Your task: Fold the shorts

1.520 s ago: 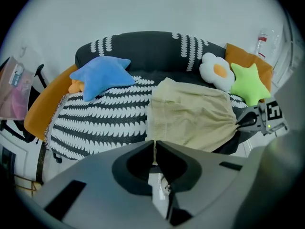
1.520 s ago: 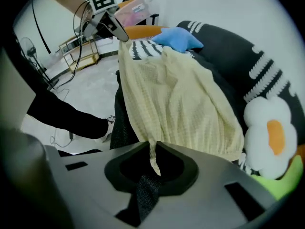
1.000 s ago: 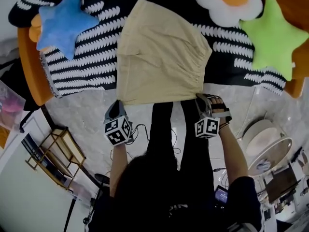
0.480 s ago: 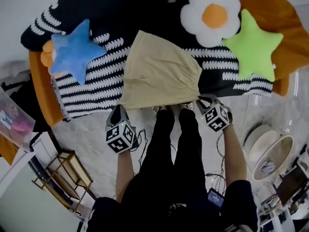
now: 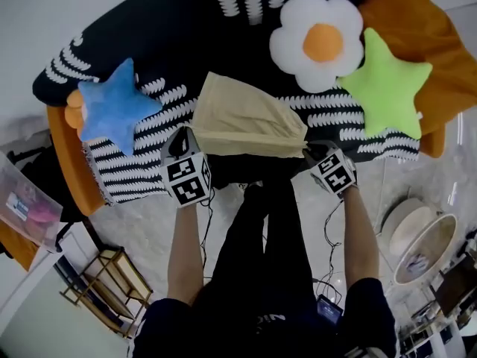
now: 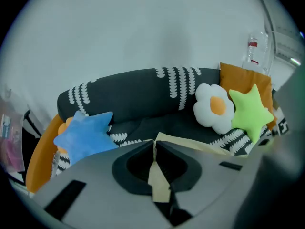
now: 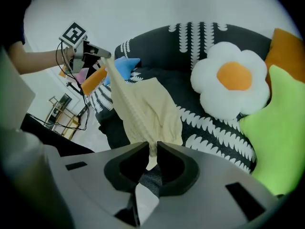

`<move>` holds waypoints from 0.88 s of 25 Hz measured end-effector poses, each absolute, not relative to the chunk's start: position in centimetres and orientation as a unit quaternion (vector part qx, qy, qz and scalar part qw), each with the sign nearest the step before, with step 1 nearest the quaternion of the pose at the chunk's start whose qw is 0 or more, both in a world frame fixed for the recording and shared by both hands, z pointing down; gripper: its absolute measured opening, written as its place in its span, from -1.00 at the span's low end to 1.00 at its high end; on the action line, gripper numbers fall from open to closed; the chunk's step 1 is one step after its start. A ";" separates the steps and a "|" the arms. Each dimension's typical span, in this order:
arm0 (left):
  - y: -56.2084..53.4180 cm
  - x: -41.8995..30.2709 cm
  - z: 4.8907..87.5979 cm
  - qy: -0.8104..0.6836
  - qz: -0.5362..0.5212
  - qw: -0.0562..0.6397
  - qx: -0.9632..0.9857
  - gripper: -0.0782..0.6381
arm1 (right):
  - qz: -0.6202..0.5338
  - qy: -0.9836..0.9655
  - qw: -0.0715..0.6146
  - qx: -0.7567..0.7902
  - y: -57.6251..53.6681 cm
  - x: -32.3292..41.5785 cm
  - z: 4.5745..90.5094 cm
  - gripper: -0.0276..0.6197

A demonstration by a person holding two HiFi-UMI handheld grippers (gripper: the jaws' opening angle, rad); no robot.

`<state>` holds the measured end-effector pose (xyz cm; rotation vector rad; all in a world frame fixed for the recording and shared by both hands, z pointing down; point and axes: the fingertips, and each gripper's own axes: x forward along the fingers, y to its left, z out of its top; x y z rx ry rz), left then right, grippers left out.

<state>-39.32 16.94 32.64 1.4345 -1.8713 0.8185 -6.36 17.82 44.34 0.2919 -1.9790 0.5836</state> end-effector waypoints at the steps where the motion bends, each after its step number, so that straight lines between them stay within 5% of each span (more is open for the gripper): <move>1: 15.5 -39.2 33.3 -0.704 0.325 0.309 0.551 -0.73 | 0.248 -0.819 0.504 0.118 17.3 -6.3 45.0 -0.73; 16: 0.3 -39.0 46.9 -0.568 0.530 0.262 0.572 -0.69 | 0.308 -0.795 0.514 0.094 9.9 -6.6 53.0 -0.59; 22: -0.7 -39.3 47.2 -0.601 0.464 0.298 0.579 -0.08 | 0.388 -0.804 0.431 0.136 7.4 -6.5 51.6 -0.20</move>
